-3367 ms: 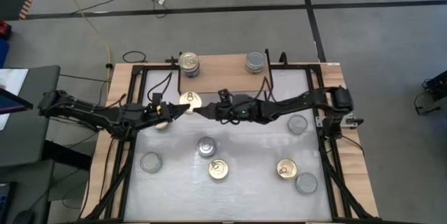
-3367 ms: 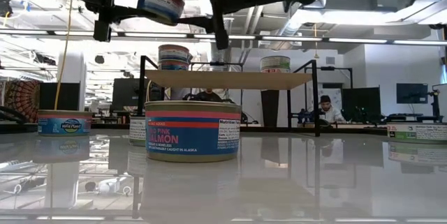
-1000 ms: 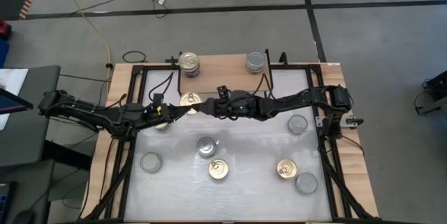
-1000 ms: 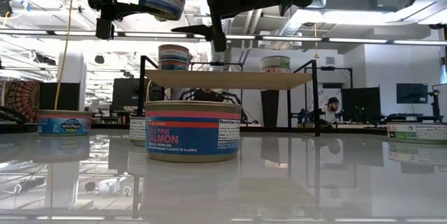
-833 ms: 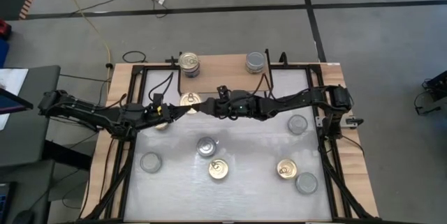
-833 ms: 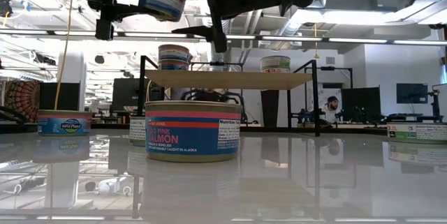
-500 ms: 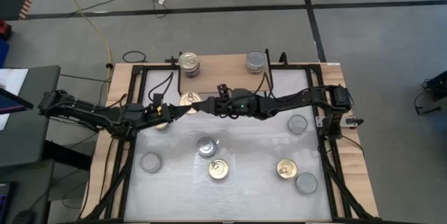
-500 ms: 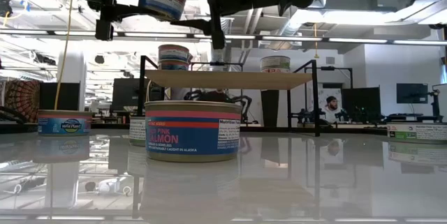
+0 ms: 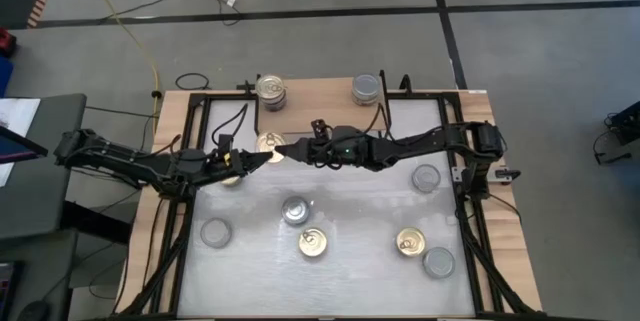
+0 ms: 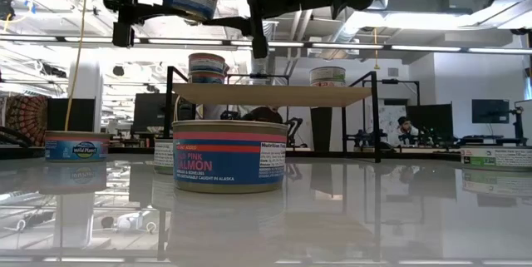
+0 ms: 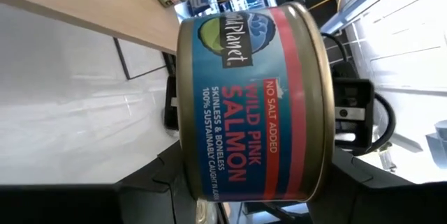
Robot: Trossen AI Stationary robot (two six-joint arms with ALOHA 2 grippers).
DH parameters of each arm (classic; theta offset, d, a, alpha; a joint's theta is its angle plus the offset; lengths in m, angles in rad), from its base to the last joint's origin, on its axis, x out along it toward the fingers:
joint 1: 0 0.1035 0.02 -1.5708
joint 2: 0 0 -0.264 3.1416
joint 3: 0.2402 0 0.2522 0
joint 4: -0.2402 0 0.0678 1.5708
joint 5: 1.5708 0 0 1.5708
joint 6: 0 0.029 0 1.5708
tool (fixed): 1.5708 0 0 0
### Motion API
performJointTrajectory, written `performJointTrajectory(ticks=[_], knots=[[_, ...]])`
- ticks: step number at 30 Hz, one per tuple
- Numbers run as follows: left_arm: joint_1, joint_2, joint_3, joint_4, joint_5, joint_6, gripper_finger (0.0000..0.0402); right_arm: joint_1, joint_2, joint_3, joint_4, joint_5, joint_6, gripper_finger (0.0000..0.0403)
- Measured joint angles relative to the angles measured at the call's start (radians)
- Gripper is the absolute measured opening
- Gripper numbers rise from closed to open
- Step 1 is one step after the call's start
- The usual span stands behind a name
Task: Stack canned seafood by type on shelf
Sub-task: Put the blue pink tuna can on the shelf aligned with the stacked blue pink tuna cans
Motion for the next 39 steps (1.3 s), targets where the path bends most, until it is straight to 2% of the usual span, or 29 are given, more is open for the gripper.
performJointTrajectory(ticks=[7,22,32,39], knots=[[0.001,0.002,0.000,-0.023,-0.005,-0.003,0.0200,0.000,0.000,0.000,-0.009,0.000,-0.020,0.0224],[0.001,0.002,0.000,-0.041,-0.032,0.024,0.0206,-0.002,0.000,0.000,-0.016,-0.011,-0.032,0.0217],[0.001,0.002,0.000,-0.090,-0.002,0.021,0.0299,-0.037,0.000,0.000,-0.016,-0.027,-0.009,0.0218],[0.001,-0.085,0.000,-0.181,-0.014,0.101,0.0310,-0.083,0.000,0.000,-0.013,-0.107,0.027,0.0218]])
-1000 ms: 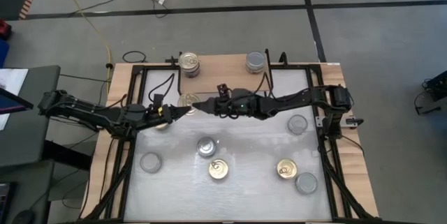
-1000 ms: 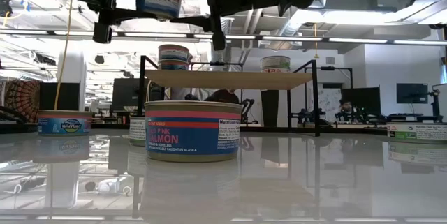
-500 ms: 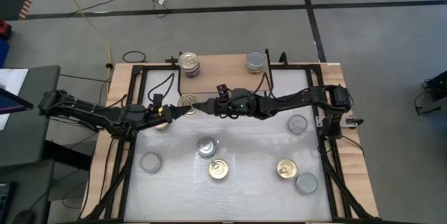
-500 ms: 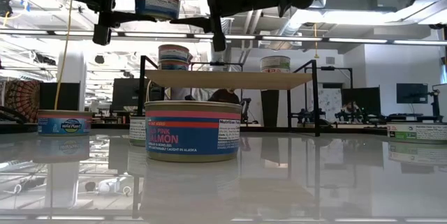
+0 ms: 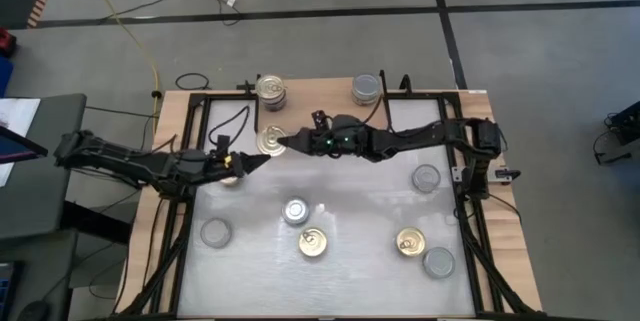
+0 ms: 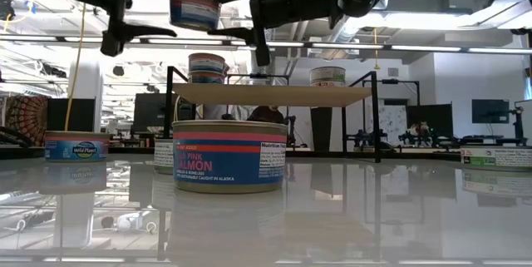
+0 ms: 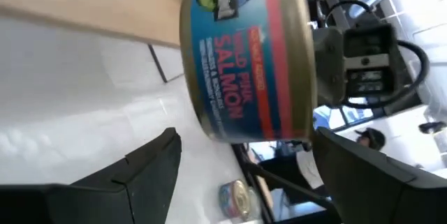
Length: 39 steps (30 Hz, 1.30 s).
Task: Stack canned seafood by type on shelf
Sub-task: Put the blue pink tuna can on the shelf aligned with the stacked blue pink tuna cans
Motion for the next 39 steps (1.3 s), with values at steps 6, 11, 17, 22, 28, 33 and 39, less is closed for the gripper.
performJointTrajectory(ticks=[6,11,17,22,28,33,39], knots=[[-0.001,-0.164,0.000,-0.126,-0.040,0.211,0.0310,-0.036,-0.005,0.000,-0.023,-0.044,0.027,0.0218],[-0.021,-0.250,0.000,-0.222,0.002,0.406,0.0309,-0.075,-0.067,0.000,-0.201,-0.048,-0.009,0.0218],[-0.045,-0.260,0.000,-0.307,0.003,0.423,0.0309,-0.117,-0.144,0.000,-0.403,0.037,-0.057,0.0218],[-0.046,-0.251,0.000,-0.350,0.003,0.374,0.0309,-0.141,-0.118,0.034,-0.501,0.055,-0.031,0.0218],[-0.046,-0.252,0.000,-0.361,0.002,0.372,0.0309,-0.158,-0.050,0.112,-0.513,0.056,-0.030,0.0218],[-0.045,-0.252,0.000,-0.360,0.002,0.372,0.0309,-0.176,-0.032,0.147,-0.589,0.056,-0.018,0.0220],[-0.045,-0.252,0.000,-0.359,-0.008,0.371,0.0309,-0.186,-0.032,0.147,-0.621,0.064,-0.001,0.0228]])
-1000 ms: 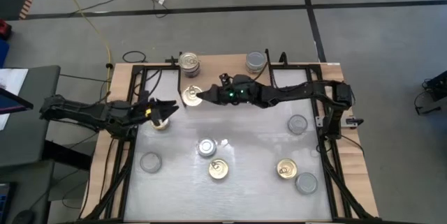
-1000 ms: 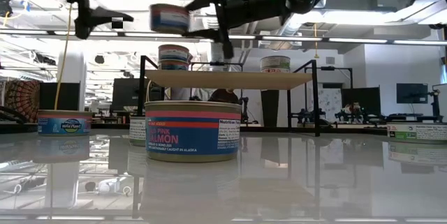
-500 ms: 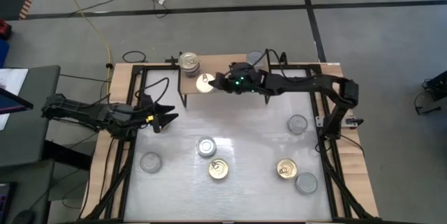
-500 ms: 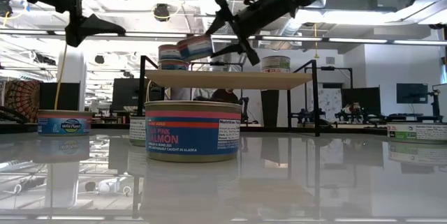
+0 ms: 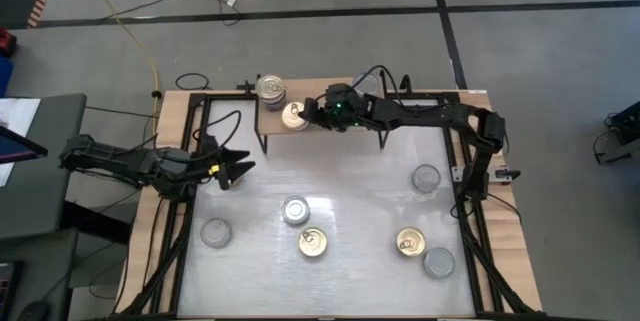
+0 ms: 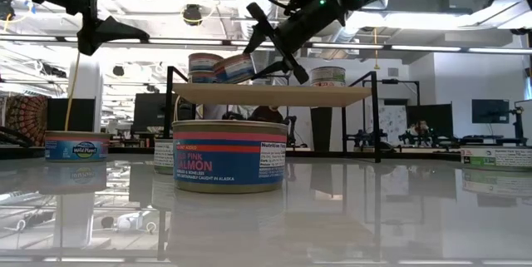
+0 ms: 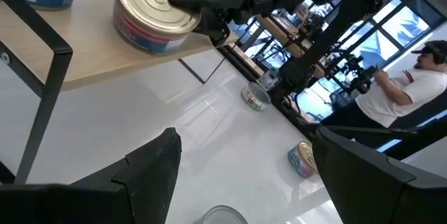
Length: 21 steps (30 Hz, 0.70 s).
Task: Stack canned seafood by type on shelf
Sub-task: Put the blue pink tuna can on the shelf aligned with the stacked blue pink tuna cans
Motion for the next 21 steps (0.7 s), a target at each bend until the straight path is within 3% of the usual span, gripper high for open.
performJointTrajectory(ticks=[21], knots=[[0.000,0.000,0.000,0.000,-0.043,-0.006,0.0309,-0.006,0.000,-0.001,0.017,0.073,0.030,0.0230]])
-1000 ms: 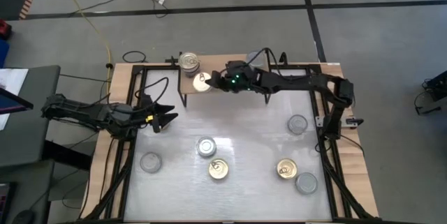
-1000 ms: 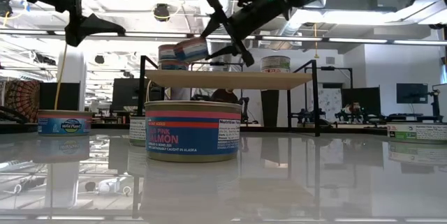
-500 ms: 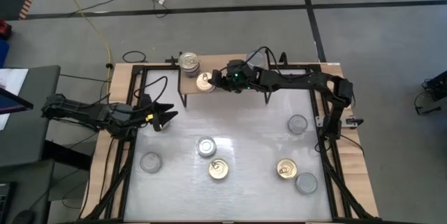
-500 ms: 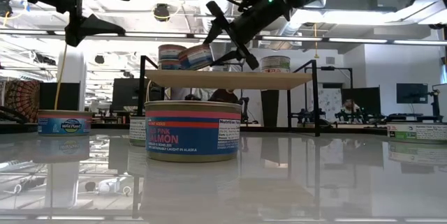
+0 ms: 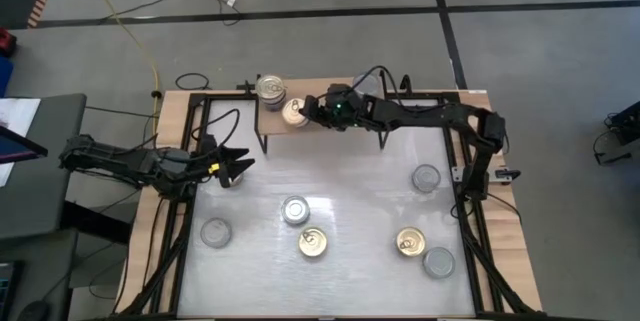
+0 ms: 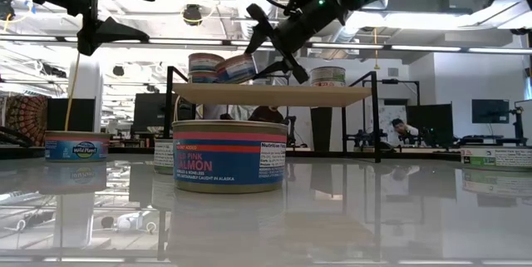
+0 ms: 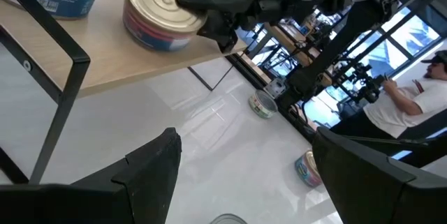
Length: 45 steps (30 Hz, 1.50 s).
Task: Stack canned seafood by type on shelf
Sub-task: Put the blue pink tuna can on the shelf aligned with the stacked blue pink tuna cans
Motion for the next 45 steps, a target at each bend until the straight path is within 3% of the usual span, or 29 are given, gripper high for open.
performJointTrajectory(ticks=[18,31,45], knots=[[0.000,0.000,0.000,-0.002,-0.006,0.006,0.0309,-0.009,0.000,0.000,0.000,0.000,-0.019,0.0232],[0.000,0.000,0.000,-0.002,-0.005,0.006,0.0309,-0.009,0.000,0.000,0.001,-0.036,-0.041,0.0298],[0.000,0.000,0.000,-0.013,-0.004,0.003,0.0309,-0.012,-0.020,0.000,-0.042,-0.114,-0.171,0.0303]])
